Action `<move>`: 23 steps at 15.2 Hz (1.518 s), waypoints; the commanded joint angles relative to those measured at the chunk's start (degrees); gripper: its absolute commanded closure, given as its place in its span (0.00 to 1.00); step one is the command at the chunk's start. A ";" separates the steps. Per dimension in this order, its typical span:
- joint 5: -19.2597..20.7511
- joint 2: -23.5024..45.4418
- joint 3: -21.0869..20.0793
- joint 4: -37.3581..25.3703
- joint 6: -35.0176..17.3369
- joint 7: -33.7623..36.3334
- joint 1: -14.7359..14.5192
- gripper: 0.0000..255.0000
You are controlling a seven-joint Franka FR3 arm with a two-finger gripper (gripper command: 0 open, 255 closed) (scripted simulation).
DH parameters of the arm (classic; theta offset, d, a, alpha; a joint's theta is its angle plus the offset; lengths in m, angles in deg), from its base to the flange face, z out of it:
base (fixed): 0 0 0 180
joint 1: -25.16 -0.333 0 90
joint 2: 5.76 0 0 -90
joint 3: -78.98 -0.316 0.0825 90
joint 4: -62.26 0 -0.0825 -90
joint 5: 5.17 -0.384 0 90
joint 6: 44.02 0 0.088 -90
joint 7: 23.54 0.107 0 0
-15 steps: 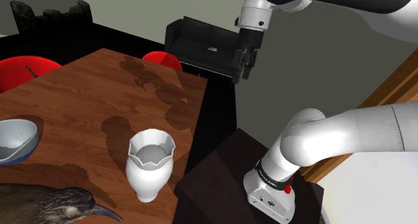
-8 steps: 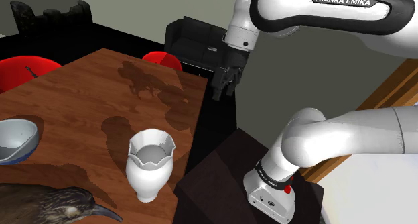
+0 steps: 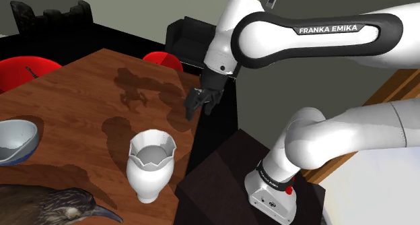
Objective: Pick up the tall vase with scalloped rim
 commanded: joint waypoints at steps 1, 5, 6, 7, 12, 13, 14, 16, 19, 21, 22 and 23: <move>-2.72 2.11 -2.47 1.54 -6.12 1.40 -0.96 0.00; -7.40 8.90 -8.14 1.59 -17.78 4.80 -2.56 0.00; -8.33 10.94 -9.59 1.29 -20.76 5.65 -2.77 0.00; -9.12 13.10 -11.05 0.87 -23.76 6.54 -2.88 0.00; -10.74 17.15 -12.55 1.93 -29.44 5.91 -3.27 0.00; -11.07 17.95 -12.73 2.22 -30.51 5.62 -3.36 0.00; -11.41 18.78 -12.91 2.49 -31.59 5.31 -3.45 0.00; -11.95 20.14 -13.17 2.88 -33.32 4.82 -3.61 0.00; -11.85 20.13 -13.19 2.75 -33.19 4.92 -3.56 1.00; -11.86 20.11 -13.22 2.75 -33.19 4.95 -3.58 1.00; -11.87 20.10 -13.21 2.76 -33.18 4.94 -3.58 1.00; -11.86 20.14 -13.20 2.75 -33.21 4.91 -3.56 1.00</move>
